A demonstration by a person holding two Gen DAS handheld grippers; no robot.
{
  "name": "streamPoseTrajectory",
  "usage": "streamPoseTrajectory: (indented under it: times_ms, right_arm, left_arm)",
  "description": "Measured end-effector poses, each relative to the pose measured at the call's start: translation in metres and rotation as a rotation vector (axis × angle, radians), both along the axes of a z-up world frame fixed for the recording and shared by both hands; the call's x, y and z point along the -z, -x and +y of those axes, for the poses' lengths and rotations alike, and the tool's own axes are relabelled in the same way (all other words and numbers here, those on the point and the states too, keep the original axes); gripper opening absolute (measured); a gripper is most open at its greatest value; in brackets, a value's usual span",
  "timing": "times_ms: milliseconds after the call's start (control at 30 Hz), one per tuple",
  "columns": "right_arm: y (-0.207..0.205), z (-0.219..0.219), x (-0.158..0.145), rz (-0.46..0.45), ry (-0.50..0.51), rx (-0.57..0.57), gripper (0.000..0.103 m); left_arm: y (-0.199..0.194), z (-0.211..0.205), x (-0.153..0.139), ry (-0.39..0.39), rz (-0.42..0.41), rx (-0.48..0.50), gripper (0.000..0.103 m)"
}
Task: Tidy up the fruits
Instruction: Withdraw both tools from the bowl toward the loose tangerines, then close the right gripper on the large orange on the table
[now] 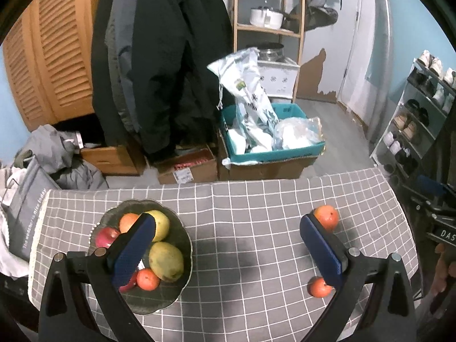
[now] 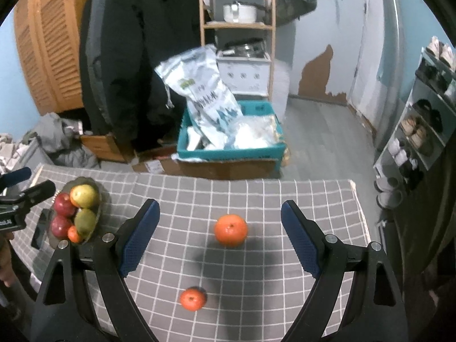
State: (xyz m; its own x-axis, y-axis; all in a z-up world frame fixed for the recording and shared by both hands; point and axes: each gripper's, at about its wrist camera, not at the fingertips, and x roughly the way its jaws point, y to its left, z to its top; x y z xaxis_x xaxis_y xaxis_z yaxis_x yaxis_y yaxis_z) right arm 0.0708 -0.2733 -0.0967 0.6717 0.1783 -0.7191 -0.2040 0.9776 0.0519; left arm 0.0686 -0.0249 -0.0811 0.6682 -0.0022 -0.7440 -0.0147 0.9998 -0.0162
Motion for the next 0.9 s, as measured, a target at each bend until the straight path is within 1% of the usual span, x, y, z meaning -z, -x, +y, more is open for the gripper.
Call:
streamPoseTrajectory:
  times_ms: [133,300,400,567,900]
  right_arm:
    - [-0.014,-0.003,0.021,0.053,0.003,0.013,0.086]
    - [-0.037,-0.002,0.052,0.134,0.003,0.025,0.086]
    - [-0.051,0.0,0.074,0.183,0.022,0.038,0.086]
    - [-0.071,0.005,0.106,0.267,0.029,0.04,0.086]
    - [-0.101,0.013,0.154,0.368,0.079,0.031,0.086]
  left_arm:
    - [-0.016,-0.004,0.016,-0.005,0.036,-0.006,0.102]
    - [-0.033,-0.009,0.041,-0.009,0.095,-0.016,0.102]
    - [-0.043,-0.011,0.056,-0.008,0.129,-0.019,0.102]
    - [-0.057,-0.016,0.077,-0.022,0.16,-0.02,0.102]
    - [-0.079,-0.021,0.122,-0.035,0.231,-0.023,0.102]
